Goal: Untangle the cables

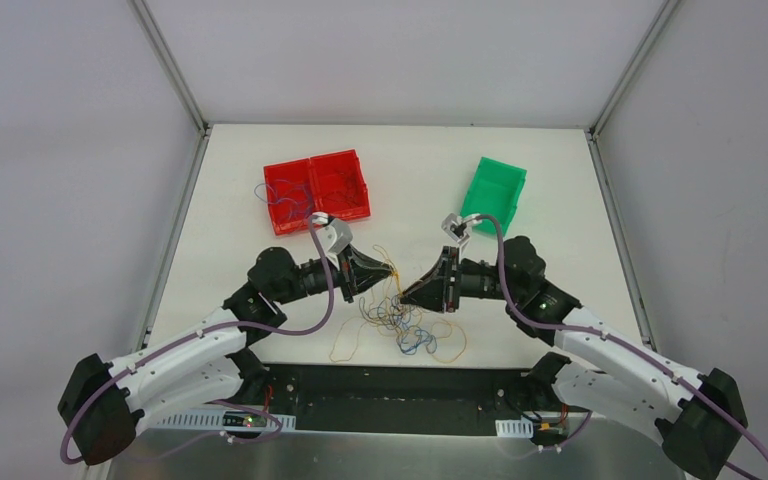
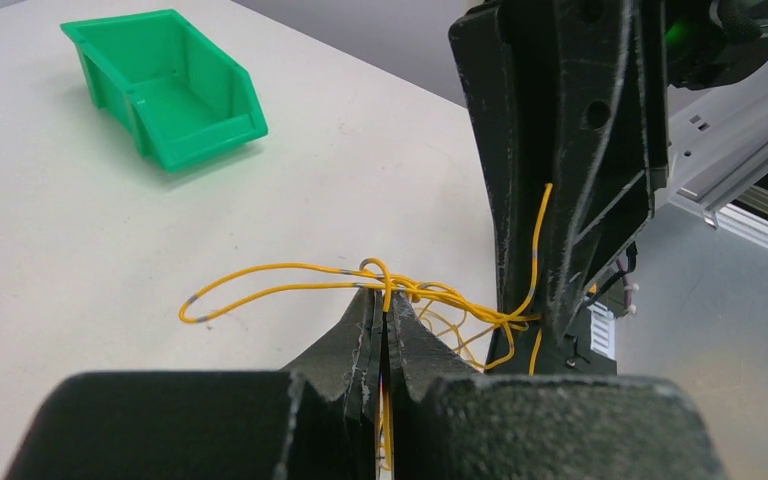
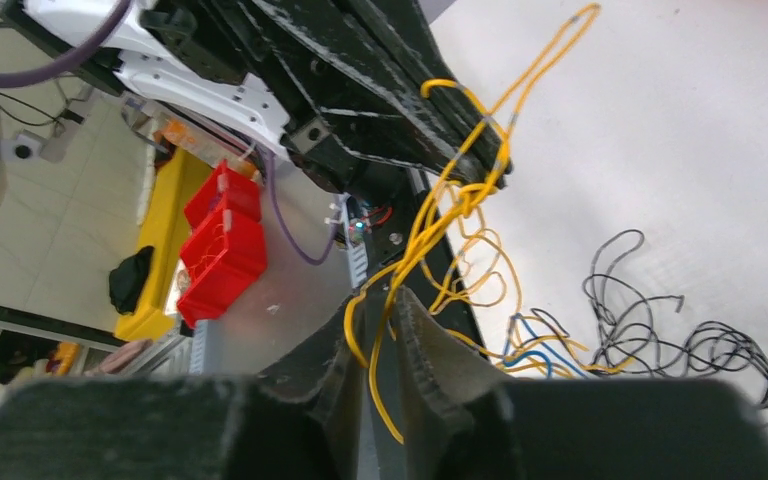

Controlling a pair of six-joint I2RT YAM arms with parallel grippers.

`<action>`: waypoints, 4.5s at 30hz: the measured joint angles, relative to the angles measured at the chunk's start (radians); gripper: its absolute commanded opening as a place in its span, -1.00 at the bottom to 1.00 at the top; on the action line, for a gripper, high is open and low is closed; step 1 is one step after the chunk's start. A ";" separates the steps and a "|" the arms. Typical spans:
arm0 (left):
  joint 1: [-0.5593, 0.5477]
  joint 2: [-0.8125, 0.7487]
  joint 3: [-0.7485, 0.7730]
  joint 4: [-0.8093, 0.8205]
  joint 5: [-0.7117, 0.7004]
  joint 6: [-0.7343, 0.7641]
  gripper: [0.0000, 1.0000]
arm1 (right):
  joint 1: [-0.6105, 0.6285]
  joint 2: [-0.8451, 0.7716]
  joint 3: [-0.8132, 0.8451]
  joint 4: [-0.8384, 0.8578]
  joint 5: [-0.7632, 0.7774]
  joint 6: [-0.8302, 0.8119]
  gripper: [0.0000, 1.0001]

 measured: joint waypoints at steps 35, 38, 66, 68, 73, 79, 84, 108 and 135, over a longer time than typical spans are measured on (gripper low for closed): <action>0.004 -0.060 -0.050 -0.071 -0.315 -0.021 -1.00 | -0.047 -0.017 -0.021 -0.207 0.573 0.014 -0.25; 0.004 -0.014 -0.045 -0.056 -0.231 -0.021 -1.00 | -0.020 -0.011 -0.021 -0.162 0.498 0.004 -0.20; 0.004 0.103 -0.003 -0.015 0.009 -0.031 -1.00 | 0.052 0.063 -0.021 -0.052 0.342 -0.023 -0.45; 0.004 0.104 -0.002 -0.015 0.013 -0.032 -1.00 | 0.056 0.069 -0.021 -0.052 0.343 -0.027 -0.53; 0.004 0.111 0.005 -0.014 0.031 -0.034 -1.00 | 0.063 0.081 -0.020 -0.053 0.344 -0.033 -1.00; 0.004 0.116 0.010 -0.011 0.025 -0.034 -1.00 | 0.069 0.080 -0.016 -0.054 0.377 -0.029 -1.00; 0.004 0.108 0.015 -0.053 -0.078 -0.036 -1.00 | 0.074 0.042 -0.016 -0.077 0.506 -0.018 -1.00; 0.010 0.072 0.036 -0.261 -0.475 -0.078 -1.00 | -0.008 -0.306 -0.070 -0.393 1.425 0.263 -1.00; 0.080 0.021 0.002 -0.182 -0.316 -0.133 -1.00 | -0.080 -0.418 -0.066 -0.420 1.207 0.085 -0.19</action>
